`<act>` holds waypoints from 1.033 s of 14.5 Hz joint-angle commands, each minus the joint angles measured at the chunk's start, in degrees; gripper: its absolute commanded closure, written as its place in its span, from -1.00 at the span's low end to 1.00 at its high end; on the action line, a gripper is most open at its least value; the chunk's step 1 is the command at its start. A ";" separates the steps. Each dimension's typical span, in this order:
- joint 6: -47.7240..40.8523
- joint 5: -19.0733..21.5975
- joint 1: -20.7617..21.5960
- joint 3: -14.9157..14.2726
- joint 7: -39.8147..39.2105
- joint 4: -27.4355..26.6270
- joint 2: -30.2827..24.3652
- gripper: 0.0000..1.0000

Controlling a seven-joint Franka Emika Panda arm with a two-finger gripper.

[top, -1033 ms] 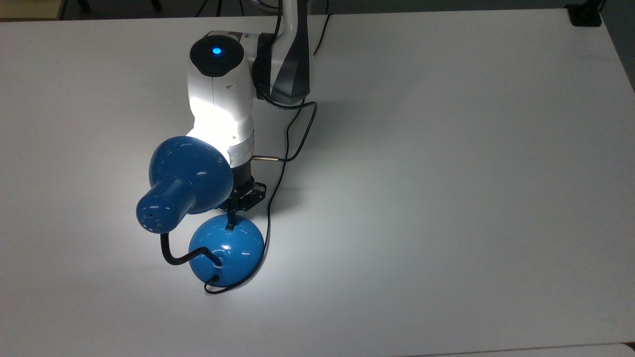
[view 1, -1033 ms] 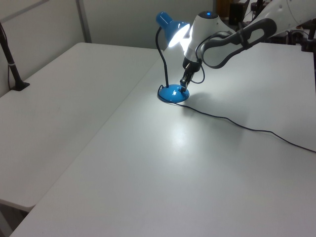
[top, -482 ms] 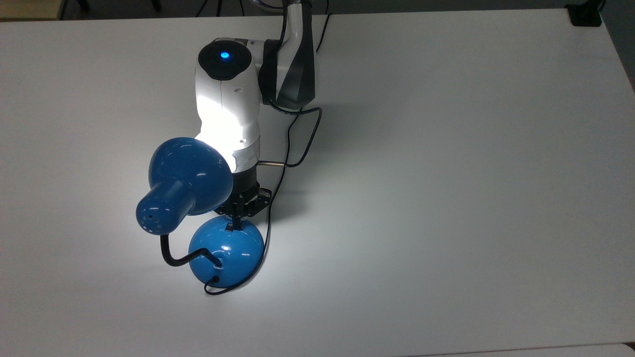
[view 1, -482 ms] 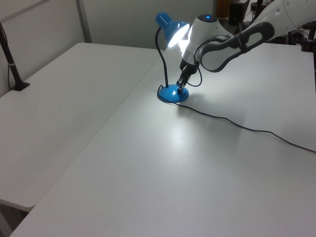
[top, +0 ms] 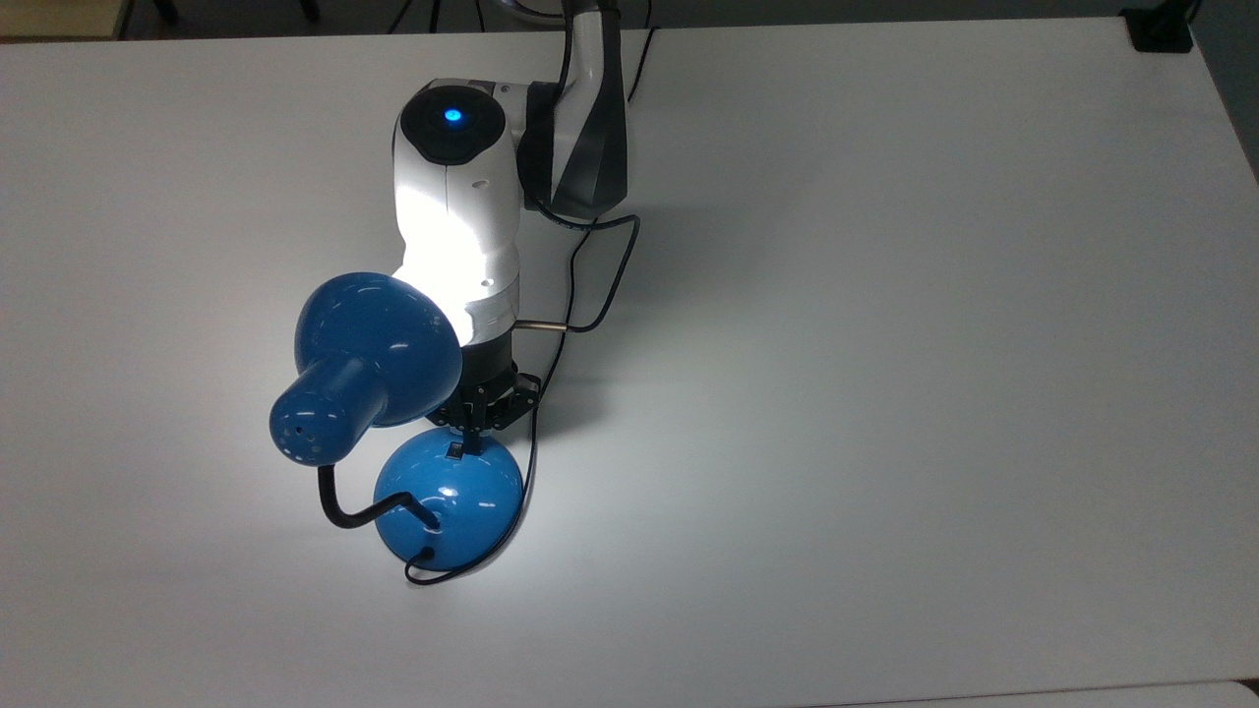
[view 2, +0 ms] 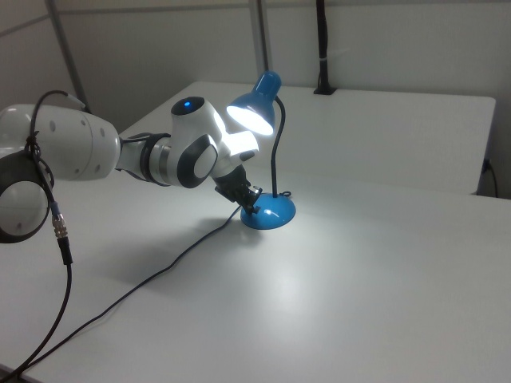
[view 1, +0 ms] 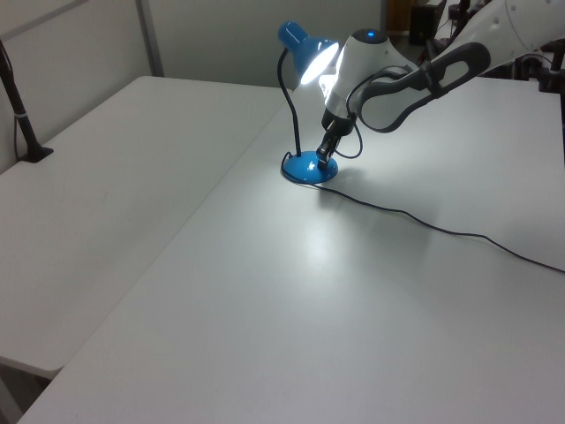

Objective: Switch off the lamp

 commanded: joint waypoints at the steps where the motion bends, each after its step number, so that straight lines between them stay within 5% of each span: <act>1: 1.21 -1.43 0.45 -0.28 0.49 -4.94 0.22 1.00; 15: 0.42 -0.46 -0.42 0.34 1.37 -5.65 -6.02 1.00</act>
